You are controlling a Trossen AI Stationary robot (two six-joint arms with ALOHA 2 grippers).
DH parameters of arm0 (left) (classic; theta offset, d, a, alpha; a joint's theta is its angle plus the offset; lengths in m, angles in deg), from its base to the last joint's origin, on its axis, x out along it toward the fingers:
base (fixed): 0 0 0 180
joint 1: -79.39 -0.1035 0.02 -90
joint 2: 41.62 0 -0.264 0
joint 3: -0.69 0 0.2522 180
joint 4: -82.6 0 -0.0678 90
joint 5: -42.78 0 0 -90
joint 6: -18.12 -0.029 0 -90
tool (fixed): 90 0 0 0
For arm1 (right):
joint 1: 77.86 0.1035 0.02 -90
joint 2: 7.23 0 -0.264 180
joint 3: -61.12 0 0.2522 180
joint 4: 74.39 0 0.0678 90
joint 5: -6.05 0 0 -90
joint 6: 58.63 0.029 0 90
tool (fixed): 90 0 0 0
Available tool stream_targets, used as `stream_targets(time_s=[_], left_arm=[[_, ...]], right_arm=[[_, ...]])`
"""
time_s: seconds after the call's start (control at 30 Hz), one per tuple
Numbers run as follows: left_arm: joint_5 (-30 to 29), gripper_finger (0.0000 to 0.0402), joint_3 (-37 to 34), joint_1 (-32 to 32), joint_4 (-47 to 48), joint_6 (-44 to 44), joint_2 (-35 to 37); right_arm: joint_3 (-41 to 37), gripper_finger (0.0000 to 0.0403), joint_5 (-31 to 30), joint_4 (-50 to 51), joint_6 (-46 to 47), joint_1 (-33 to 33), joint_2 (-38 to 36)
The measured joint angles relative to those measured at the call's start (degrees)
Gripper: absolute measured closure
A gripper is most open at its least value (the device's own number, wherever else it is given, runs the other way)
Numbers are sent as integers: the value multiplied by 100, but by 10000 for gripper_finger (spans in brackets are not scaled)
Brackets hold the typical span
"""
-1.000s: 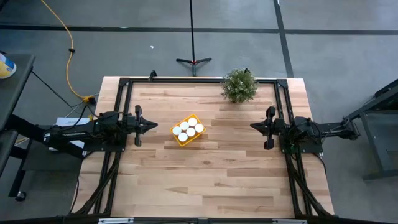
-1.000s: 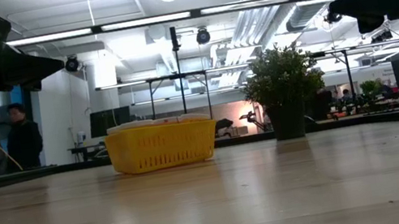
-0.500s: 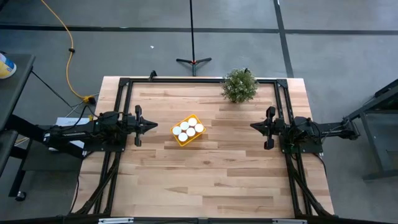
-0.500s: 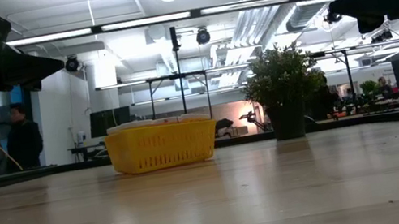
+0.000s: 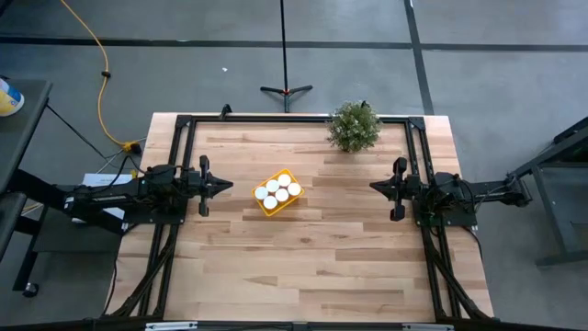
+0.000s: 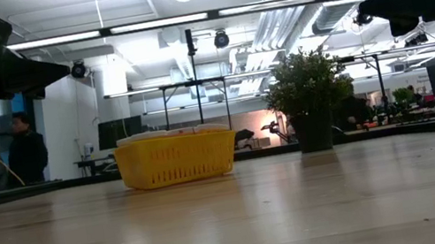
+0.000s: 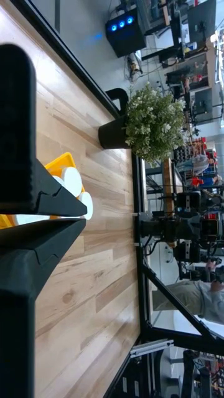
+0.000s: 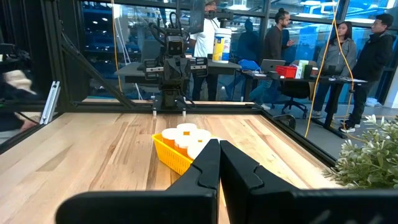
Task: Pick and place pill bottles into a basket
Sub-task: Return to Home Position
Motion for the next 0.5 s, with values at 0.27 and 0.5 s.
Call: stream_targets(time_s=[0.27, 0.5], left_arm=[[1, 350, 0, 0, -2, 0, 0], [0, 346, 0, 0, -2, 0, 2]], right_arm=[[0, 402, -2, 0, 0, 0, 0], [0, 402, -1, 0, 0, -2, 0]])
